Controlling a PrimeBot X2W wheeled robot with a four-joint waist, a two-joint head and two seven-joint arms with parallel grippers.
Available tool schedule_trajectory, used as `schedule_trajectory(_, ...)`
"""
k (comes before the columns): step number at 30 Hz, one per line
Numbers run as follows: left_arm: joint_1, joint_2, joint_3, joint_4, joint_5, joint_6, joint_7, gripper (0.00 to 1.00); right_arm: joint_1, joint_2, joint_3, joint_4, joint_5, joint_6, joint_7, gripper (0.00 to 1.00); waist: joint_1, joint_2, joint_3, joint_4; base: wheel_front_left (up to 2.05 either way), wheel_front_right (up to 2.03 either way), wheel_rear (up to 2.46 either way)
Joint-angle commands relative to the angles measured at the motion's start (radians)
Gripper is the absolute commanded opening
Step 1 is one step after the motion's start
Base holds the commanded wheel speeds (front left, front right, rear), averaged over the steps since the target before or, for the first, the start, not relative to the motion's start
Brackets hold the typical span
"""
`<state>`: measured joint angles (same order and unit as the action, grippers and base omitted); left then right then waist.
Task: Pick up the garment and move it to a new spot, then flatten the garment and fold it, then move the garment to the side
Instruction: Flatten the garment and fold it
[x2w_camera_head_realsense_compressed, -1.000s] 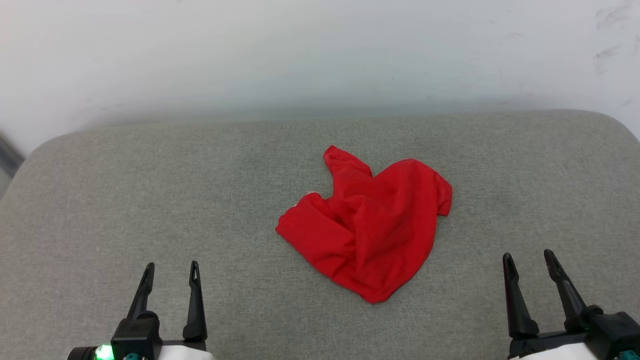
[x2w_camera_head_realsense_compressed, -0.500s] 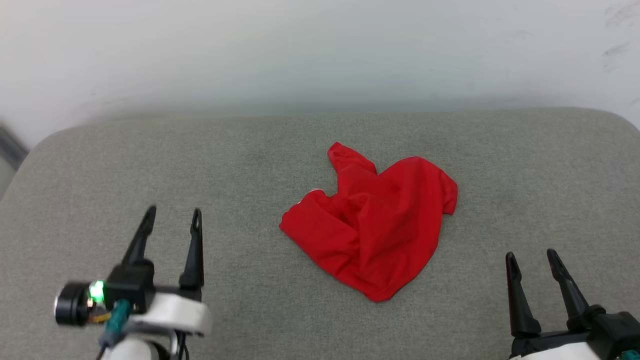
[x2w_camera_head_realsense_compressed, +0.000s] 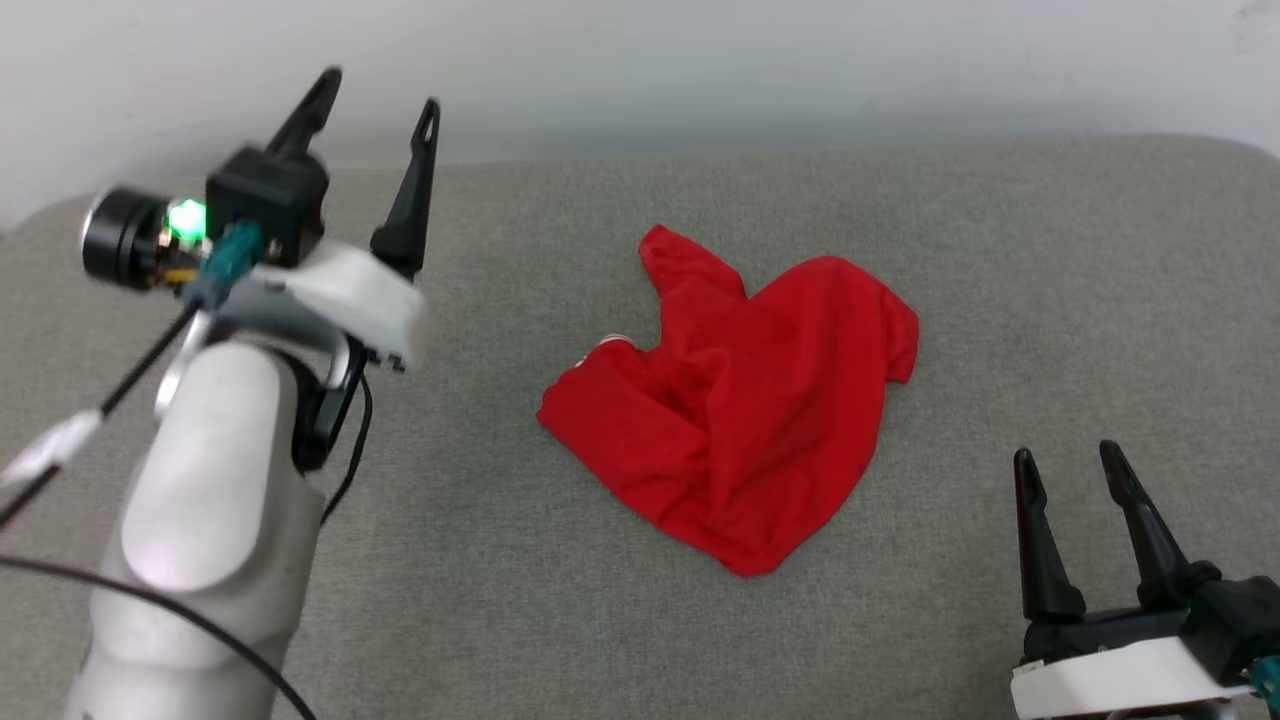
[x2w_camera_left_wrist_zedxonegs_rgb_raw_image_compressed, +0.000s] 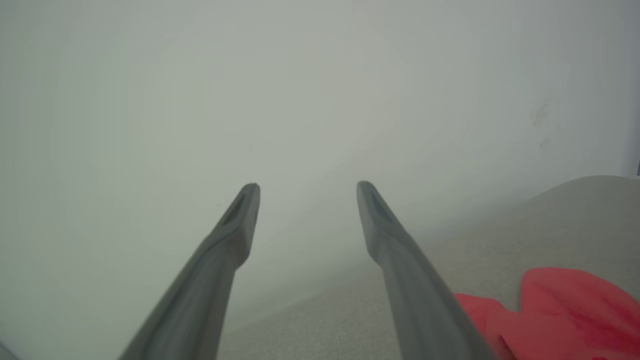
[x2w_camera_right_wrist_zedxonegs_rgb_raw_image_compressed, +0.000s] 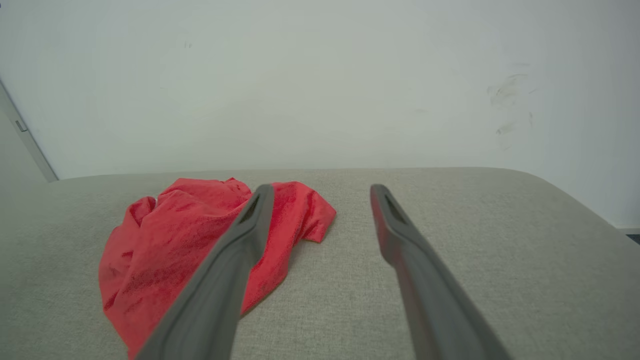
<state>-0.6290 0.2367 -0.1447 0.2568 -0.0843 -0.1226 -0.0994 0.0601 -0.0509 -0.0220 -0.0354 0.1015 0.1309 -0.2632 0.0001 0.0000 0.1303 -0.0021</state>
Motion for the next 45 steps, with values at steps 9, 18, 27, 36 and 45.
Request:
schedule_trajectory(9,-0.248,0.163,-0.370,0.018,-0.288,-0.005,0.369,1.00,-0.062,0.001,-0.003,-0.012,0.000,0.000,-0.002,1.00,-0.0001,0.0000,0.108,-0.042,0.00,0.00,0.00)
schedule_trajectory(18,-0.392,0.331,-0.719,-0.018,-0.641,-0.006,0.774,1.00,-0.114,0.001,-0.002,-0.016,0.008,0.000,-0.002,1.00,-0.0001,0.0000,0.185,-0.070,0.00,0.00,0.00)
schedule_trajectory(27,-0.482,0.363,-0.953,0.024,-0.803,-0.006,0.918,1.00,-0.157,0.001,0.005,-0.016,0.014,0.000,-0.002,1.00,-0.0001,0.0000,0.254,-0.092,0.00,0.00,0.00)
schedule_trajectory(36,-0.451,0.359,-1.134,0.081,-0.853,-0.007,0.965,1.00,-0.180,0.001,0.015,-0.009,0.021,0.000,-0.002,1.00,-0.0001,0.0000,0.277,-0.107,0.00,0.00,0.00)
schedule_trajectory(45,-0.528,0.361,-1.129,0.068,-0.830,-0.006,0.750,0.00,-0.140,0.001,-0.003,0.002,0.023,0.000,-0.002,1.00,-0.0001,0.0000,0.207,-0.080,0.00,0.00,0.00)
